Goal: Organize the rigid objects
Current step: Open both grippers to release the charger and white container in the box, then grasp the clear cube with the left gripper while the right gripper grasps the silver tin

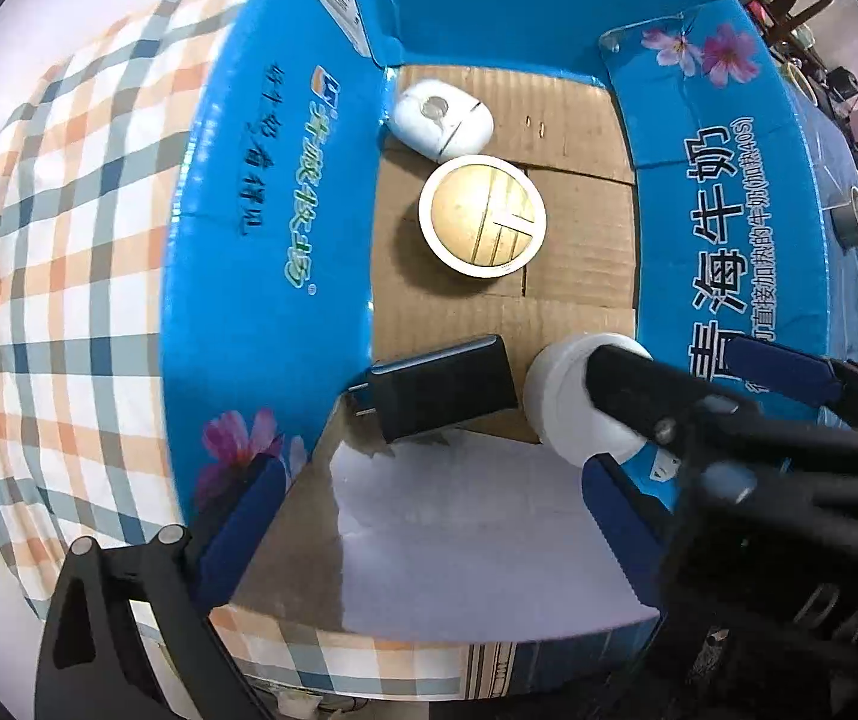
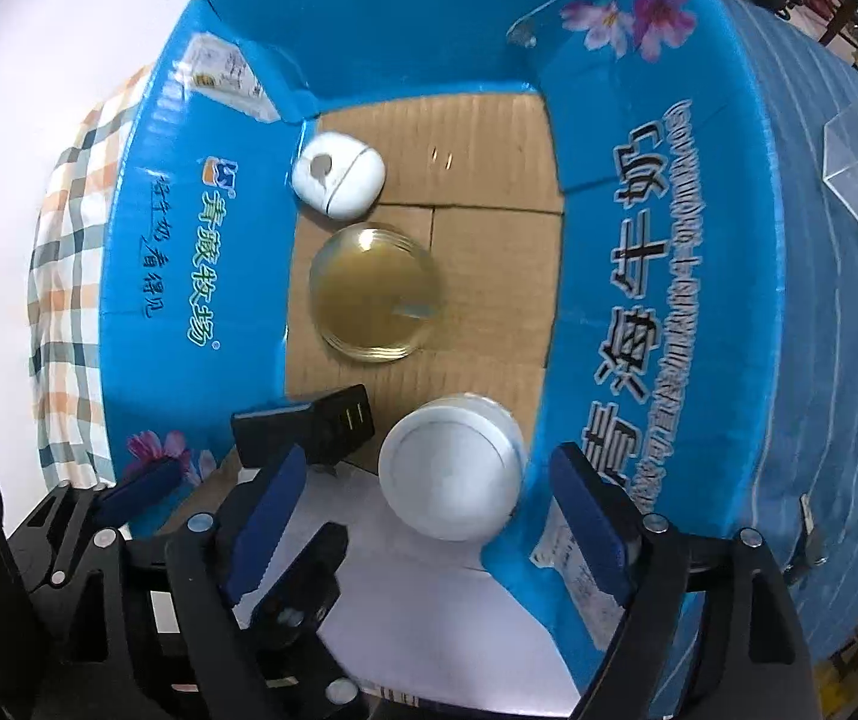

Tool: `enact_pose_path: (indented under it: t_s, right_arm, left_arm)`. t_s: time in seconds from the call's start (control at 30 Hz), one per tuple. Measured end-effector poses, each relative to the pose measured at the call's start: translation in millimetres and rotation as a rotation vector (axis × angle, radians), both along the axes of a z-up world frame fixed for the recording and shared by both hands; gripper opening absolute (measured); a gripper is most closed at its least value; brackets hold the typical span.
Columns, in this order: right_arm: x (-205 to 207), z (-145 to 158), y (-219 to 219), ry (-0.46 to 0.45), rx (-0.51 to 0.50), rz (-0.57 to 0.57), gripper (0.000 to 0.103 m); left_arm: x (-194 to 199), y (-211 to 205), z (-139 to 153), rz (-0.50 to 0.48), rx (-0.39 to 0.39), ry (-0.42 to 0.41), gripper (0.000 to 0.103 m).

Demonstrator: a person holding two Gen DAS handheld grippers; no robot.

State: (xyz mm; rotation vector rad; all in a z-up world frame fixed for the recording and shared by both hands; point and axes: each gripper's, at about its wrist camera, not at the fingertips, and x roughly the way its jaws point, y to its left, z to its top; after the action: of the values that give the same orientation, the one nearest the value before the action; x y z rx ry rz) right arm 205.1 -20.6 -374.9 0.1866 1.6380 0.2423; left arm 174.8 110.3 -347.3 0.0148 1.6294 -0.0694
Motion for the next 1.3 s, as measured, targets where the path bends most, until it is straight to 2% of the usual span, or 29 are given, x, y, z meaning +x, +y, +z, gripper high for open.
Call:
enact_pose_path:
  t_s: [0.07, 0.17, 0.23, 0.4, 0.87, 1.07, 1.3]
  right_arm:
    - [1, 7, -6, -0.012, -0.001, 0.003, 0.086]
    - [-1, 18, -11, -0.034, -0.004, 0.006, 0.098]
    - [-5, 26, -15, -0.058, -0.002, 0.008, 0.099]
    - [-19, 46, -25, -0.114, -0.027, 0.041, 0.099]
    - [-44, 89, -42, -0.231, 0.001, 0.068, 0.099]
    - [-53, 123, -53, -0.314, 0.022, 0.071, 0.099]
    - [-58, 151, -78, -0.349, 0.078, 0.040, 0.099]
  left_arm:
    - [-3, 1, 5, 0.007, 0.015, -0.020, 0.102]
    - [-9, 6, 16, 0.037, 0.037, -0.076, 0.102]
    - [-13, 12, 25, 0.067, 0.045, -0.123, 0.103]
    - [-18, 21, 37, 0.106, 0.069, -0.171, 0.103]
    - [-38, 10, 87, 0.078, 0.165, -0.347, 0.103]
    - [-44, -1, 114, 0.084, 0.154, -0.407, 0.103]
    - [-40, -30, 141, 0.062, 0.131, -0.451, 0.103]
